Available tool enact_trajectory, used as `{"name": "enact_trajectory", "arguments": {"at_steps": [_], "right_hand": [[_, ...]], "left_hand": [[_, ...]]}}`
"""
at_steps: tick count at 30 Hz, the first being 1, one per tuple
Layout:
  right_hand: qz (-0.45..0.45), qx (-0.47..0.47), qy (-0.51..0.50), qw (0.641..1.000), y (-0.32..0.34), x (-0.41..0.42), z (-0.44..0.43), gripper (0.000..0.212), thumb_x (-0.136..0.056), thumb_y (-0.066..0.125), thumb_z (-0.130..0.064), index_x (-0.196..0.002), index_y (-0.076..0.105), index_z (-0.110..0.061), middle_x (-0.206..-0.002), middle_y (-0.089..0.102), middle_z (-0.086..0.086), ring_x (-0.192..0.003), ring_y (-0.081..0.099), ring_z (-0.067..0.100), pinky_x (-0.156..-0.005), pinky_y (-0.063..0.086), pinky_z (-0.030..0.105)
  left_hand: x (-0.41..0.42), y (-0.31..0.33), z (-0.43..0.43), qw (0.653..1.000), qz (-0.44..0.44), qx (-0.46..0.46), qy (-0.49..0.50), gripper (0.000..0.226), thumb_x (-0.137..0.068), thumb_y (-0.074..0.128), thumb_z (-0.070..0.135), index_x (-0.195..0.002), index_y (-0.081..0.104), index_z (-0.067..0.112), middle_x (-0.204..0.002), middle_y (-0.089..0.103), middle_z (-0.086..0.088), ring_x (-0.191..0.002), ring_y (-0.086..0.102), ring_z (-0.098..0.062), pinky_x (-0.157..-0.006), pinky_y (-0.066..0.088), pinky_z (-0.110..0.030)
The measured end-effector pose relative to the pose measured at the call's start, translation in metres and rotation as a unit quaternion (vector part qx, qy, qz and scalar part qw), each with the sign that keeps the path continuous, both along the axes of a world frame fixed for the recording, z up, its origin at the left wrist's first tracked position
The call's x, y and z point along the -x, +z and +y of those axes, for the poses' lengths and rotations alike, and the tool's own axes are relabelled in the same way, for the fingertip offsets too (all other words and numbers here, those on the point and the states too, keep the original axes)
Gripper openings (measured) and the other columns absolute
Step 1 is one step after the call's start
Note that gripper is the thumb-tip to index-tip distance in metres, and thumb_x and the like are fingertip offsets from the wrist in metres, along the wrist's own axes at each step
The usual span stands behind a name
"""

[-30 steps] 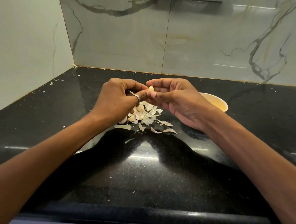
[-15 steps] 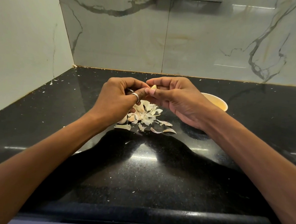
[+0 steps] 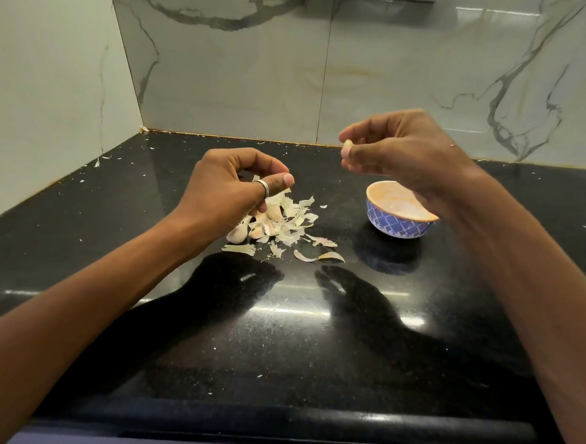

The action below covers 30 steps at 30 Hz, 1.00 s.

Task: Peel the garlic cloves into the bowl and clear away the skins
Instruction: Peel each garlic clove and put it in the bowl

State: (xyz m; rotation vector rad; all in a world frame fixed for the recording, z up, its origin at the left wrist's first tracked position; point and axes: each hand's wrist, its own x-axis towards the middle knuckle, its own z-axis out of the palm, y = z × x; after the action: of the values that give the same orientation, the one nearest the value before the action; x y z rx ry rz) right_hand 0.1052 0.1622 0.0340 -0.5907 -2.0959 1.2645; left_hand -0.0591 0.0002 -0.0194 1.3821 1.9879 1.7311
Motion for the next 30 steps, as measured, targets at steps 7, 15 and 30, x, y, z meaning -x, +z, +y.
{"name": "enact_trajectory", "arguments": {"at_steps": [7,15,30], "right_hand": [[-0.225,-0.225,-0.147,0.937,0.012,-0.019,0.021,0.004,-0.084,0.076,-0.015,-0.087,0.076,-0.017,-0.078,0.076,0.003,-0.078,0.074,0.018,-0.081,0.062,0.037],[-0.374,-0.216,-0.129,0.892,0.009,-0.023,0.033,0.012,-0.081,0.072,-0.007,-0.084,0.079,-0.015,-0.079,0.078,0.01,-0.085,0.076,0.029,-0.086,0.063,0.047],[-0.244,-0.268,-0.136,0.922,0.012,-0.023,0.03,0.023,-0.087,0.063,-0.003,-0.091,0.078,-0.02,-0.082,0.077,-0.001,-0.086,0.074,0.014,-0.091,0.059,0.036]], "left_hand": [[0.002,-0.001,0.001,0.999,0.013,0.003,0.031,0.024,-0.079,0.085,0.015,-0.074,0.061,0.015,-0.09,0.073,0.005,-0.059,0.064,-0.016,-0.044,0.048,-0.022],[0.004,-0.004,0.003,0.997,0.04,0.021,0.058,0.034,-0.079,0.084,0.01,-0.065,0.053,0.014,-0.092,0.073,0.003,-0.074,0.072,-0.016,-0.043,0.048,-0.021],[0.015,-0.004,0.0,0.996,0.043,-0.013,0.078,0.024,-0.07,0.078,0.013,-0.064,0.073,0.036,-0.083,0.075,0.015,-0.091,0.073,-0.012,-0.091,0.058,-0.043]]}}
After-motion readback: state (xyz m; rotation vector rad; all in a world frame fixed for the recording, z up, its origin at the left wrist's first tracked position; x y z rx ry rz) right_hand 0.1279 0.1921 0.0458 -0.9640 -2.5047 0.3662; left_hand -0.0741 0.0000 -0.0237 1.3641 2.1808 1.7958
